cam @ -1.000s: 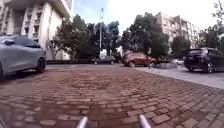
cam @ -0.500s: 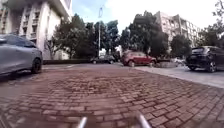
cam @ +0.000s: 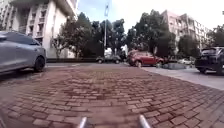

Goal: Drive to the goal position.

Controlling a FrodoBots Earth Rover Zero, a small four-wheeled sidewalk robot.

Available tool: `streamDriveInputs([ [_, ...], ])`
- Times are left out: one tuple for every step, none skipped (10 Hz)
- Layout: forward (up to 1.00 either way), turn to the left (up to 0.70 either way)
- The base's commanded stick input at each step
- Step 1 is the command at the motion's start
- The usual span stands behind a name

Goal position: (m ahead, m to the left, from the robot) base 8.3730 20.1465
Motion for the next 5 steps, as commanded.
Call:
streamDriveInputs([
  [0.70, 0.00],
  [0.70, 0.00],
  [0.70, 0.00],
  [0.70, 0.00],
  [0.70, 0.06],
])
